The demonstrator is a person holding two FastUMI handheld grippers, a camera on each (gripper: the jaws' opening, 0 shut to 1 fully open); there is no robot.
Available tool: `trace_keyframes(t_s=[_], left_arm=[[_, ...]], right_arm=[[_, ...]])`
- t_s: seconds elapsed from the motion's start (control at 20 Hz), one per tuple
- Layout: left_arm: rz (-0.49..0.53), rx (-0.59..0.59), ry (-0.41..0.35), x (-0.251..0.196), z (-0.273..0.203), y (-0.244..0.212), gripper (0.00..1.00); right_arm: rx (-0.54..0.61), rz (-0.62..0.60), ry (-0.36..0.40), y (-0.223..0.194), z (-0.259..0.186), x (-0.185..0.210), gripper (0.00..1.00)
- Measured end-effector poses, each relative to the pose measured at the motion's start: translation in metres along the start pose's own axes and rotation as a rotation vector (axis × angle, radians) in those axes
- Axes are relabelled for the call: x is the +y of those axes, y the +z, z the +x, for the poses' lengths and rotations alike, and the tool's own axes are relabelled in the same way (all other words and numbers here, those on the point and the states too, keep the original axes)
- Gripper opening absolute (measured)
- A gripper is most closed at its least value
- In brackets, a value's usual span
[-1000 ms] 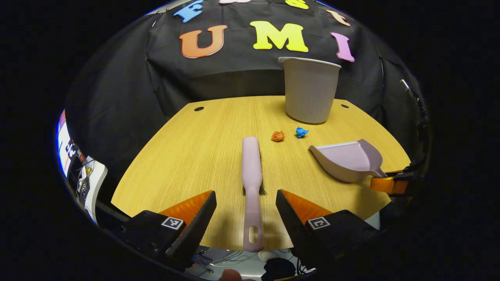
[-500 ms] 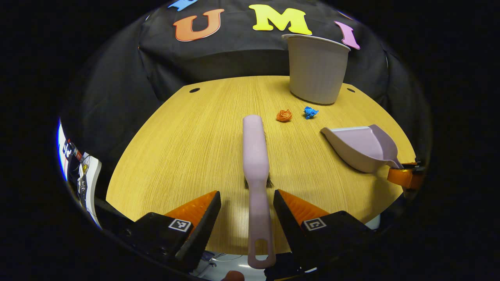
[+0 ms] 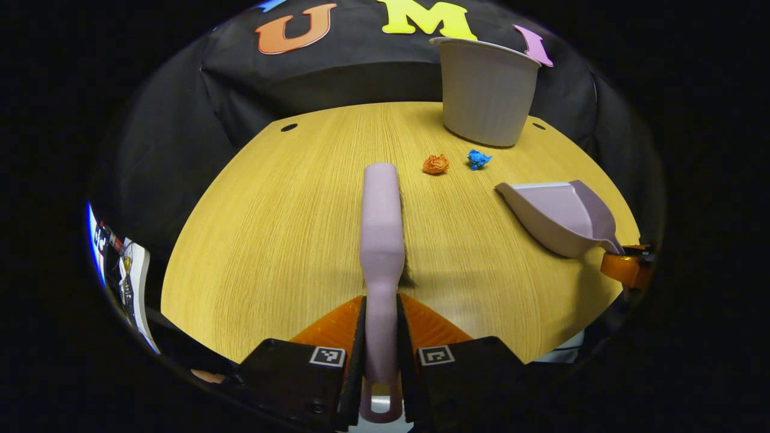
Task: Pick up the small broom and dustpan from the desktop, sweep the trash into the dustpan with the broom, and then empty the trash into the garbage bin.
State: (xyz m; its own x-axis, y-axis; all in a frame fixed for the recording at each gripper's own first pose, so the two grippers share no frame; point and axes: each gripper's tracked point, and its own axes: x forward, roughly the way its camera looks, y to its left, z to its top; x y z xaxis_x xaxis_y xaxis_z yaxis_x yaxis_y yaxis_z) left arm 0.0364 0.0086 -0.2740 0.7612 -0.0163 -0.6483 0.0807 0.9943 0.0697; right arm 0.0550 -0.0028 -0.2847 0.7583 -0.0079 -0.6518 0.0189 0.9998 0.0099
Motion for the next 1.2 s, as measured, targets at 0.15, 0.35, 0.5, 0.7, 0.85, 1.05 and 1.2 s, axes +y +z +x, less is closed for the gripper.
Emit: trace_keyframes(t_s=[0.15, 0.35, 0.5, 0.7, 0.85, 1.05, 1.2], left_arm=[[0.013, 0.002, 0.012, 0.002, -0.002, 0.002, 0.28], [-0.005, -0.010, 0.015, 0.009, -0.001, 0.012, 0.26], [-0.019, -0.031, 0.014, 0.020, 0.001, 0.028, 0.25], [-0.028, -0.053, -0.011, 0.031, 0.014, 0.049, 0.25], [-0.005, -0.071, -0.031, 0.040, 0.027, 0.072, 0.25], [0.054, -0.097, -0.065, 0.048, 0.047, 0.108, 0.25], [0.141, -0.092, -0.112, 0.040, 0.068, 0.120, 0.25]], right_arm=[[0.007, -0.004, 0.005, 0.001, 0.000, -0.001, 0.23], [0.012, 0.000, 0.024, 0.002, 0.000, -0.005, 0.23], [0.009, -0.033, 0.043, 0.002, -0.003, -0.009, 0.23], [0.011, -0.089, 0.083, -0.005, -0.010, -0.007, 0.23], [0.015, -0.148, 0.124, -0.010, -0.015, 0.000, 0.23], [0.023, -0.184, 0.149, -0.014, -0.019, 0.003, 0.23], [0.029, -0.201, 0.161, -0.016, -0.020, 0.004, 0.23]])
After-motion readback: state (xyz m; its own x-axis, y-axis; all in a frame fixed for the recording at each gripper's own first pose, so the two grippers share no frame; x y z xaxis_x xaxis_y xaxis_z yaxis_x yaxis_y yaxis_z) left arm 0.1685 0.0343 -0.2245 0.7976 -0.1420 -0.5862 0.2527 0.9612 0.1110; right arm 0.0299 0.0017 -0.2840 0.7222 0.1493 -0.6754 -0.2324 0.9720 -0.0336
